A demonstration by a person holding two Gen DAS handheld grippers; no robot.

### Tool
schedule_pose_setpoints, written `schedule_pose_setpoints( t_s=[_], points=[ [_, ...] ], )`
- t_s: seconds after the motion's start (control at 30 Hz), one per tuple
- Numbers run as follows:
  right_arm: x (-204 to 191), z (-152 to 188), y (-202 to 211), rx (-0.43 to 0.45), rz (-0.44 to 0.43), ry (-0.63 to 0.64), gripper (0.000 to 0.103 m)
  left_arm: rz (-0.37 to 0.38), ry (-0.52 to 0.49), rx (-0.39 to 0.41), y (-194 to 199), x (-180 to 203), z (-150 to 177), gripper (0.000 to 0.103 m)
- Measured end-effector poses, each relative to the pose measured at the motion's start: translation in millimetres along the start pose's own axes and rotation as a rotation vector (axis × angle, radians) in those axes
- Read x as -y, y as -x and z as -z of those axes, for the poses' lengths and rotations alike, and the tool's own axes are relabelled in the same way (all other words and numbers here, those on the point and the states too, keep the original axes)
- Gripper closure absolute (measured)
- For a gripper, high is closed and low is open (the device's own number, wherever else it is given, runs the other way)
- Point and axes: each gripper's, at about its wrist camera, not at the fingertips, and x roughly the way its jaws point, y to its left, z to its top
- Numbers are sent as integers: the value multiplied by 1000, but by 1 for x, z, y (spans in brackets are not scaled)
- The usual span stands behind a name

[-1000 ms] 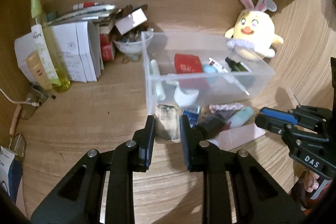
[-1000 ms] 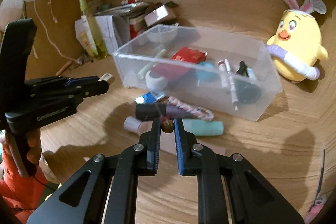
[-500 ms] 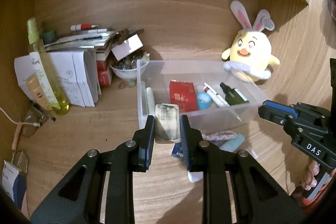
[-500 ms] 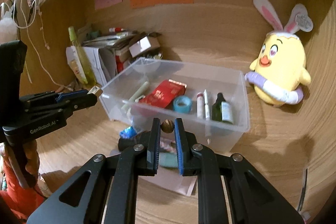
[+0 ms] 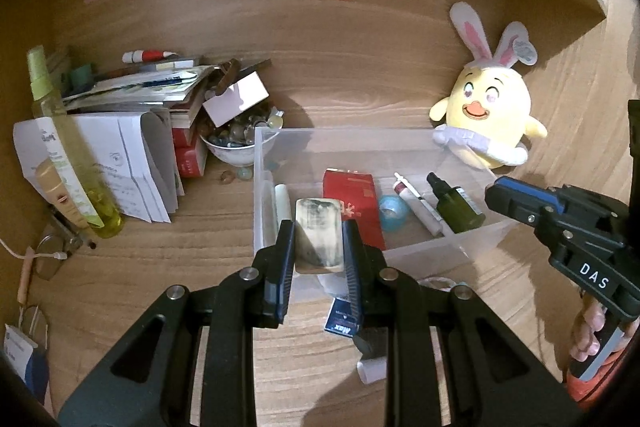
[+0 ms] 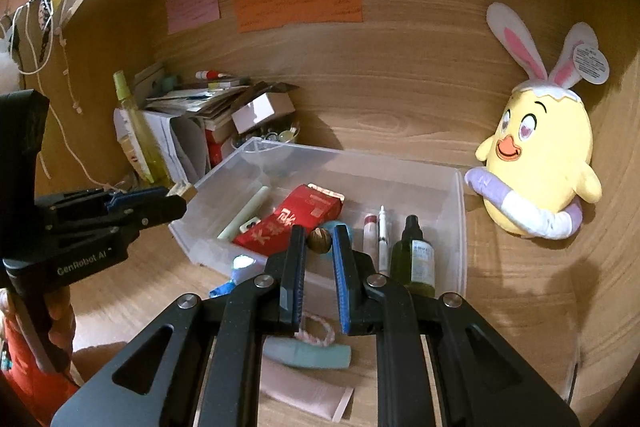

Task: Organize objects
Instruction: 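Carry the glass bottle and brown bead into the clear box and release both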

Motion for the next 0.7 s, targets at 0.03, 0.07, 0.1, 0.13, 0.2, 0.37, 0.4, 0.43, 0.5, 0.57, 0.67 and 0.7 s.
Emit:
schedule_pose_setpoints(
  t_s=[0.03, 0.07, 0.1, 0.13, 0.2, 0.37, 0.4, 0.43, 0.5, 0.57, 0.67, 0.7],
  points=[
    [0, -1, -2, -2, 2, 1, 91, 1, 2, -5, -3, 0, -1, 80],
    [1, -3, -4, -4, 5, 3, 91, 5, 5, -12, -6, -1, -2, 80],
    [2, -5, -7, -7, 10, 4, 91, 7, 8, -18, -9, -1, -4, 80],
    [2, -6, -9, -9, 12, 4, 91, 9, 9, -23, -12, -1, -4, 80],
    [5, -8, -15, -16, 17, -1, 91, 9, 15, -34, -19, -2, -6, 80],
    [10, -9, -29, -37, 26, -19, 91, 6, 11, -55, -31, -2, -9, 80],
    [11, -8, -34, -46, 27, -23, 91, 5, 10, -60, -34, -2, -9, 80],
    [12, -8, -37, -54, 27, -26, 91, 2, 9, -64, -36, -2, -10, 80],
    [13, -7, -44, -69, 27, -32, 91, -3, 9, -73, -40, -3, -10, 80],
    [15, -5, -51, -85, 28, -36, 91, -4, 12, -81, -44, -4, -9, 80],
    [17, -3, -62, -110, 20, -51, 91, -9, 21, -86, -49, -7, -7, 80],
    [16, -3, -66, -120, 24, -49, 91, -9, 19, -79, -49, -7, -7, 80]
  ],
)
